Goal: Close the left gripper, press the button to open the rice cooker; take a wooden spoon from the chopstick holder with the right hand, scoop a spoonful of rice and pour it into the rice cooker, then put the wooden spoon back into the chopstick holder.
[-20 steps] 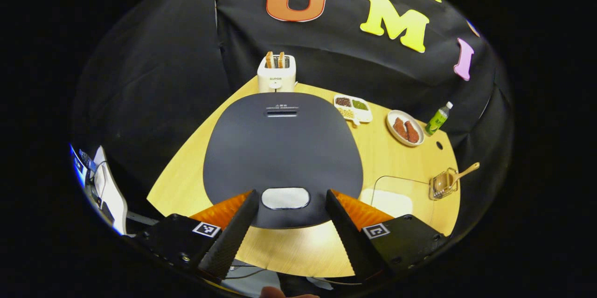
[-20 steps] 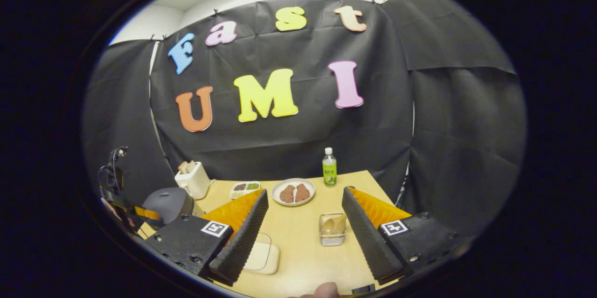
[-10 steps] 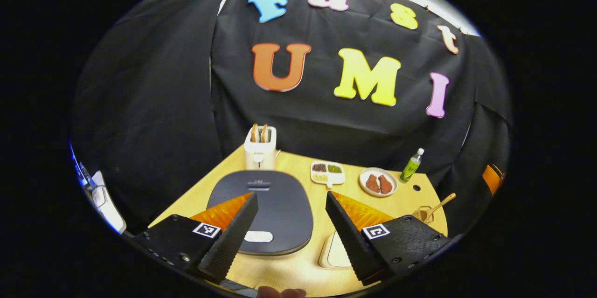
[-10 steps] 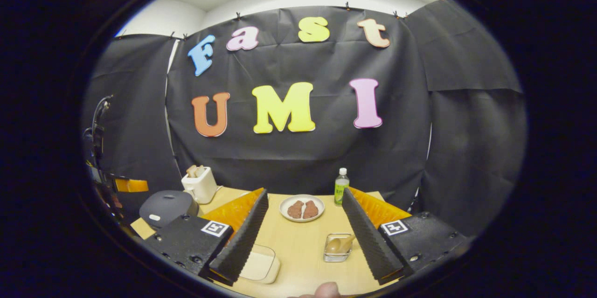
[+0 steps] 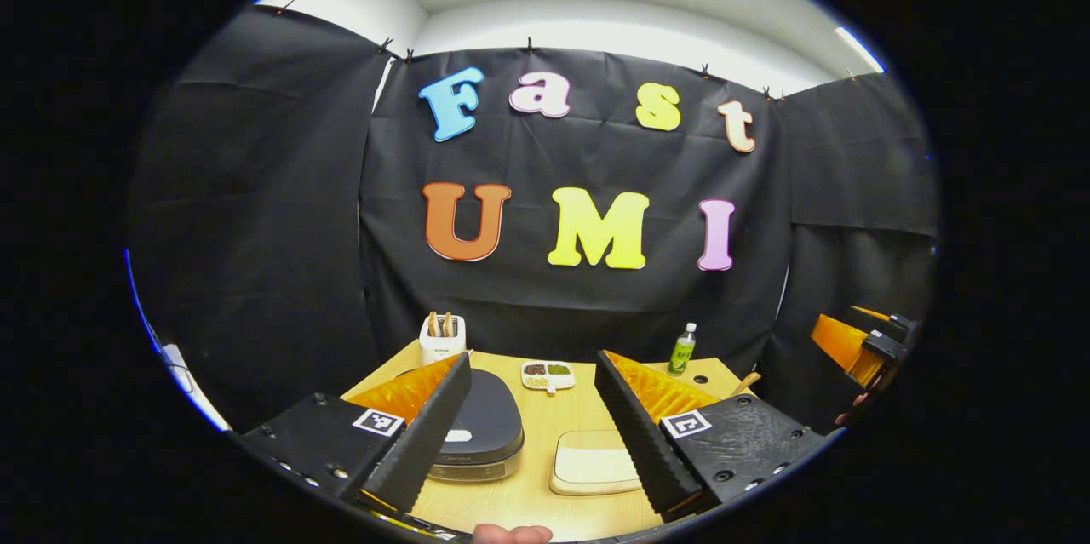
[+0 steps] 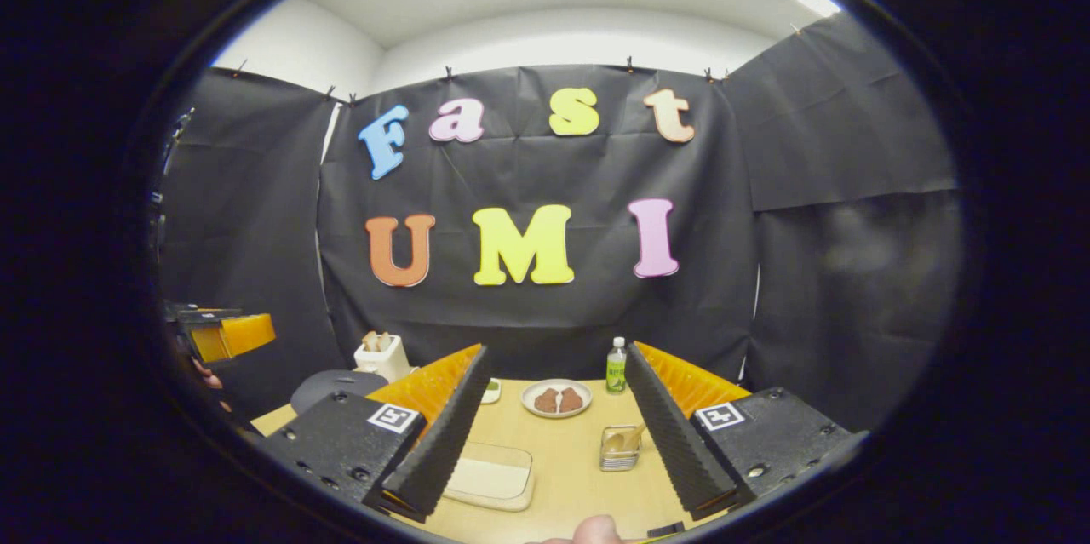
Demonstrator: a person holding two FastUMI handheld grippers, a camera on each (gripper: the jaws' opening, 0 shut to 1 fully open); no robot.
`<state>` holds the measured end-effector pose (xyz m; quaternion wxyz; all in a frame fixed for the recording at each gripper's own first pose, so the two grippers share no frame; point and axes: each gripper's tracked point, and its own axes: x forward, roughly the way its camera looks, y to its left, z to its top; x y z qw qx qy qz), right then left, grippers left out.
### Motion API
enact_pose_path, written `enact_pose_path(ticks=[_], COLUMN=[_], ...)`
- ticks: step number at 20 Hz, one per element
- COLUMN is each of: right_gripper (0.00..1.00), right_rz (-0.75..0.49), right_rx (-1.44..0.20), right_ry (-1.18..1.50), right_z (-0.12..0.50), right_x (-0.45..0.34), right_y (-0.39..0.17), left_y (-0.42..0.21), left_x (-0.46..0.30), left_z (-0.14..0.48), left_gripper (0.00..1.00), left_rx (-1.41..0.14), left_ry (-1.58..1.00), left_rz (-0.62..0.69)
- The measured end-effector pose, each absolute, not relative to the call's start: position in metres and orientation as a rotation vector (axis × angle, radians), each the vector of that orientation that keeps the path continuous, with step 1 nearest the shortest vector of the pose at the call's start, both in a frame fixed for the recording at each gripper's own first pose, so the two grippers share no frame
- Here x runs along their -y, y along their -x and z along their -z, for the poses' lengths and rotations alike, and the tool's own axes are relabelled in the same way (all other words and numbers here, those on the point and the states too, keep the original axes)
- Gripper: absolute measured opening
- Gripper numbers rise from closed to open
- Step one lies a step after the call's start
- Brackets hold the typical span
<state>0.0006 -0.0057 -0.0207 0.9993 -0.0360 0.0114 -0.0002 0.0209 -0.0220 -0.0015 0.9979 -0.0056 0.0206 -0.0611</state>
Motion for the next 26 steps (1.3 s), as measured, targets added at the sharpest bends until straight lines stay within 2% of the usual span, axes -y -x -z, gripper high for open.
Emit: enact_pose_path(ticks=[1, 2, 5, 6, 7, 12, 13, 14, 15, 16, 17, 18, 21, 22, 23, 24, 25, 26], right_gripper=[1.0, 0.93, 0.94, 1.0, 1.0, 1.0, 0.94, 0.93, 0.93, 1.0, 1.0, 0.94, 0.94, 0.93, 0.94, 0.93, 1.0, 1.0], right_rz=[0.002, 0.002, -0.003, -0.007, -0.01, -0.005, -0.004, -0.003, -0.004, -0.006, -0.009, -0.011, -0.023, -0.025, -0.03, -0.034, -0.037, -0.037], right_rx=[-0.021, -0.019, -0.013, -0.016, -0.016, -0.017, -0.016, -0.015, -0.015, -0.017, -0.019, -0.021, -0.026, -0.031, -0.035, -0.041, -0.044, -0.047], right_ry=[0.071, 0.071, 0.072, 0.068, 0.064, 0.055, 0.057, 0.059, 0.059, 0.06, 0.063, 0.067, 0.07, 0.075, 0.077, 0.079, 0.08, 0.08], right_z=[0.02, 0.02, 0.018, 0.019, 0.018, 0.018, 0.016, 0.015, 0.015, 0.016, 0.016, 0.017, 0.019, 0.022, 0.024, 0.026, 0.027, 0.028], right_x=[0.002, 0.001, -0.005, -0.006, -0.007, -0.008, -0.008, -0.008, -0.009, -0.01, -0.011, -0.011, -0.017, -0.018, -0.02, -0.022, -0.023, -0.024], right_y=[0.014, 0.026, 0.052, 0.058, 0.064, 0.073, 0.074, 0.075, 0.075, 0.075, 0.075, 0.075, 0.075, 0.074, 0.074, 0.073, 0.073, 0.072], left_y=[-0.01, 0.0, 0.024, 0.031, 0.038, 0.051, 0.052, 0.054, 0.055, 0.057, 0.058, 0.059, 0.059, 0.059, 0.06, 0.061, 0.059, 0.059], left_x=[0.024, 0.027, 0.034, 0.037, 0.04, 0.048, 0.049, 0.051, 0.051, 0.051, 0.051, 0.052, 0.047, 0.046, 0.046, 0.044, 0.041, 0.039], left_z=[-0.002, -0.003, -0.008, -0.011, -0.012, -0.017, -0.017, -0.017, -0.017, -0.017, -0.017, -0.015, -0.015, -0.016, -0.015, -0.015, -0.014, -0.012], left_gripper=[0.95, 0.94, 0.94, 0.94, 0.94, 0.95, 0.95, 0.95, 0.94, 0.89, 0.94, 0.94, 0.94, 0.84, 0.84, 0.94, 0.94, 0.84], left_rx=[-0.025, -0.013, 0.012, 0.021, 0.03, 0.061, 0.06, 0.061, 0.062, 0.067, 0.068, 0.066, 0.07, 0.073, 0.073, 0.075, 0.076, 0.076], left_ry=[0.003, -0.003, -0.002, 0.006, 0.007, -0.013, -0.012, -0.01, -0.01, -0.009, -0.013, -0.017, -0.024, -0.025, -0.028, -0.034, -0.045, -0.058], left_rz=[0.134, 0.149, 0.167, 0.172, 0.171, 0.183, 0.183, 0.184, 0.184, 0.183, 0.183, 0.179, 0.163, 0.158, 0.156, 0.148, 0.14, 0.131])
